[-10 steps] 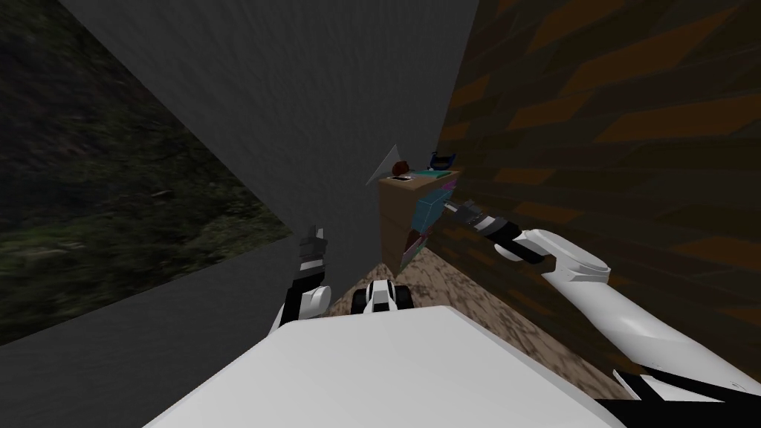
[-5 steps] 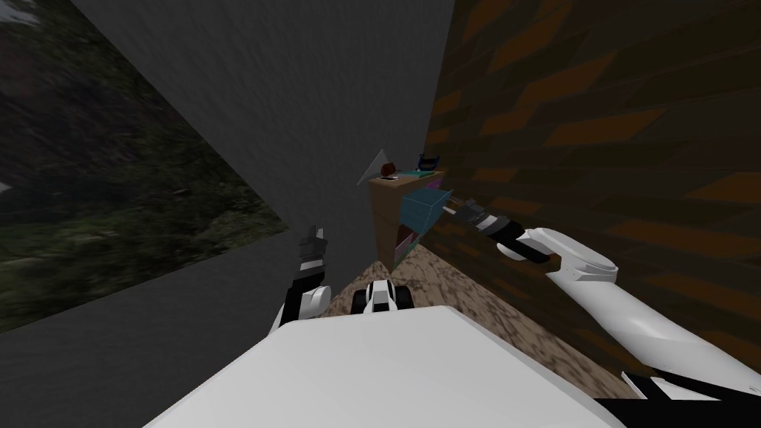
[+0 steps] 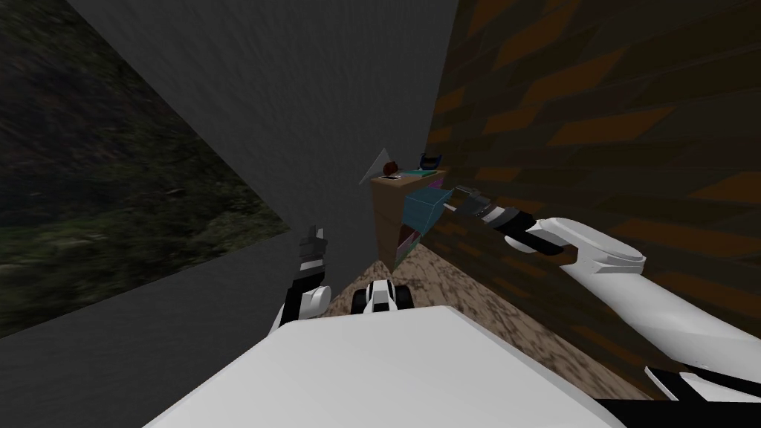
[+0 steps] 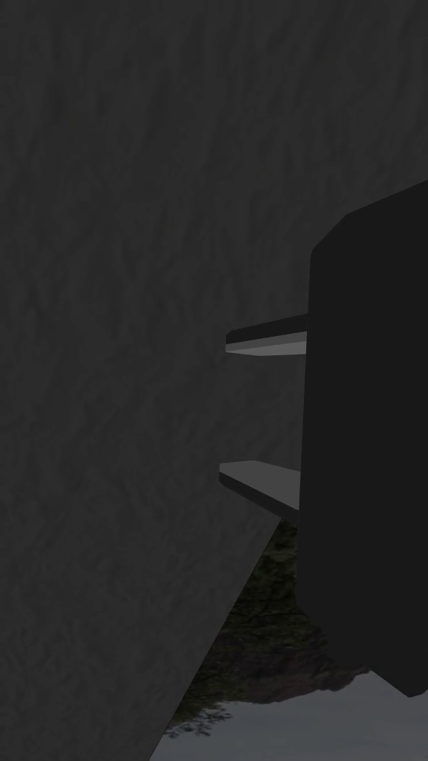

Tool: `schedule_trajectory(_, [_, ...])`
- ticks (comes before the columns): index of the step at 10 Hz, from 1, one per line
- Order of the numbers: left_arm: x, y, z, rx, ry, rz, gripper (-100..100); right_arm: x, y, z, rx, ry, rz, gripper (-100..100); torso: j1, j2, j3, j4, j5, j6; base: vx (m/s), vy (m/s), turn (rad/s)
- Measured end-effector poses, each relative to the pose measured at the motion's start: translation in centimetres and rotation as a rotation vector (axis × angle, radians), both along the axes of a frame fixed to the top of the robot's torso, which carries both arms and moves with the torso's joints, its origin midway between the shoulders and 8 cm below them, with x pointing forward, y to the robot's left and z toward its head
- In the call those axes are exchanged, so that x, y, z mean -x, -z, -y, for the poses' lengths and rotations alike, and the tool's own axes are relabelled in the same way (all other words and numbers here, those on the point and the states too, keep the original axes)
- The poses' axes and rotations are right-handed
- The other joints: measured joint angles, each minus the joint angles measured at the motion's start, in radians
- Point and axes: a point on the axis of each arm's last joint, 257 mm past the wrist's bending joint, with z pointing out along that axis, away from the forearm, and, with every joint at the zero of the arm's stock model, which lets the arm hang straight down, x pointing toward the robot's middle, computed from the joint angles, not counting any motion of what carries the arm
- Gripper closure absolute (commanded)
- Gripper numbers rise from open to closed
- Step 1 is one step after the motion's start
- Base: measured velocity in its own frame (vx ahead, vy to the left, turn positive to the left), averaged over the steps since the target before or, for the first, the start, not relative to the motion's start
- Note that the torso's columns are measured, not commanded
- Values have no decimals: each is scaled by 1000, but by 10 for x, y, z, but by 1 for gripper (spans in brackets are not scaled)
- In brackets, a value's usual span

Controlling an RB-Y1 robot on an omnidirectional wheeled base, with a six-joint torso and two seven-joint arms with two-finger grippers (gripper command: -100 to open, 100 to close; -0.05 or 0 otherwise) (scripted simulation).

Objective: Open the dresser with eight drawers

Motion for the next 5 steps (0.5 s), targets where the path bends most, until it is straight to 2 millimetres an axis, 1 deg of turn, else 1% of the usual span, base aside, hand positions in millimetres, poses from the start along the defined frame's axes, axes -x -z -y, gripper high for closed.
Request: schedule_trajectory(5, [0, 0, 0, 0, 0, 0, 0, 0, 3, 1, 0, 4, -6, 0, 1, -3, -1, -3, -1, 0, 0, 0, 0])
